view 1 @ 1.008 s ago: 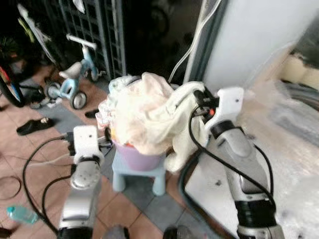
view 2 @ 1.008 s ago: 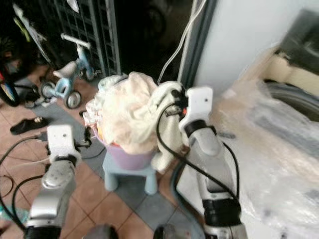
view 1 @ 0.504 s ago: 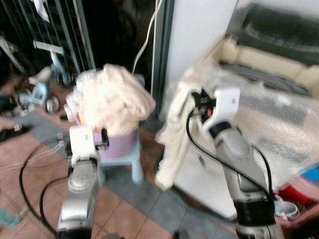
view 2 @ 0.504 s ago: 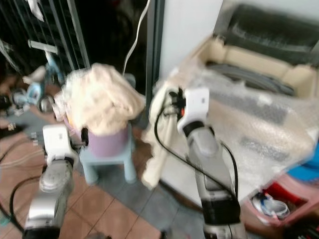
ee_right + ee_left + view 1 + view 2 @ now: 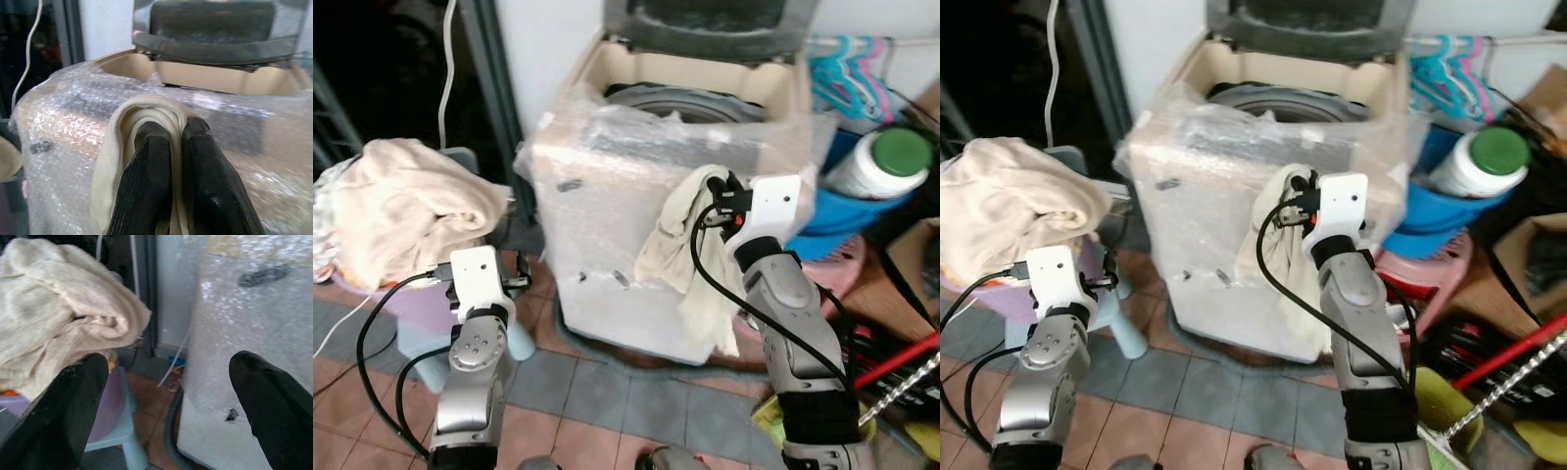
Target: Clothes washing
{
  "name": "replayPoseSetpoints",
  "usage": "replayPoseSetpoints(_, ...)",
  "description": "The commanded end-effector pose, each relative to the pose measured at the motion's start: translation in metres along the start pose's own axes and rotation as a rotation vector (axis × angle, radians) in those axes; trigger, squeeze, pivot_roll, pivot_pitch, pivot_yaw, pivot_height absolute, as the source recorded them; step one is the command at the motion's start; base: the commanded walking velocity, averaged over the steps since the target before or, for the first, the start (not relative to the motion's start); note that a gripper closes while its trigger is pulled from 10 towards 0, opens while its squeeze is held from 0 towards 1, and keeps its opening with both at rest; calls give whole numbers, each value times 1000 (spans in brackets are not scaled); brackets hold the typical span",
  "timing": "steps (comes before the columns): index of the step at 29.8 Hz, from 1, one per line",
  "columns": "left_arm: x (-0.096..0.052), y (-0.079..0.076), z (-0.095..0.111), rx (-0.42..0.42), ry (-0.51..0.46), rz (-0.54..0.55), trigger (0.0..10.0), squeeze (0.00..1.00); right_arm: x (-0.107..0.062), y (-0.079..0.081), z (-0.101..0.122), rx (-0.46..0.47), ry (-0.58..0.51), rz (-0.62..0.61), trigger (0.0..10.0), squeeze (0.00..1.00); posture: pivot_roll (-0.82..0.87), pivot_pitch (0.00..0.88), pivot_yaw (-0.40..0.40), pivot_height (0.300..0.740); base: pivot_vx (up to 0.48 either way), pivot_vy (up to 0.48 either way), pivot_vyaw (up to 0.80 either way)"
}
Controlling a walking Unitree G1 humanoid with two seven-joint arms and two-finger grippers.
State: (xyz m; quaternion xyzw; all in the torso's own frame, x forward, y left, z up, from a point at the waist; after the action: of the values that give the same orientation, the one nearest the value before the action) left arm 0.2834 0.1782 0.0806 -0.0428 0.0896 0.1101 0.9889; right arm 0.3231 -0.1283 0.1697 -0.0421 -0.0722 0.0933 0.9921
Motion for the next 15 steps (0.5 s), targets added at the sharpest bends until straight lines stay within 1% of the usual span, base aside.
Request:
replayPoseSetpoints(1,1,3,6,1,-12,8,10000,0,1,2,6,-9,-29,4,10000,0,-36,0,5,740,0,322,-800)
replayPoseSetpoints(5,0,4,4,-7,4,21,10000,0,1,1,6,-12,-29,2,10000,0,-37,0,6,740,0,461,-800)
replayPoseSetpoints(12,1,2,7,3,-8,-3,10000,0,2,-1,8,-16,-36,-6,10000,0,-31,0,0,740,0,480,-728)
replayPoseSetpoints(15,4,6,11,8,-27,16,10000,0,2,-1,8,-17,-38,-8,10000,0,-24,0,-4,740,0,480,0)
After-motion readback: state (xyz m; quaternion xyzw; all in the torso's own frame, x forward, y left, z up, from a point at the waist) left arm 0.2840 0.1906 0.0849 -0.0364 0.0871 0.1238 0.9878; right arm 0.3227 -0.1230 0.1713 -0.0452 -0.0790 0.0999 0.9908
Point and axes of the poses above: a point about 5 cm out from each wrist's last joint towards the gripper, its own x axis pointing out of the wrist towards the gripper, its own z axis along the axis of the wrist's last joint, y = z × x, the point moved 2 cm from there along x, pointing out of the wrist towards the gripper, and after that the axes turned 5 degrees about -x, right-handed, at the moved point
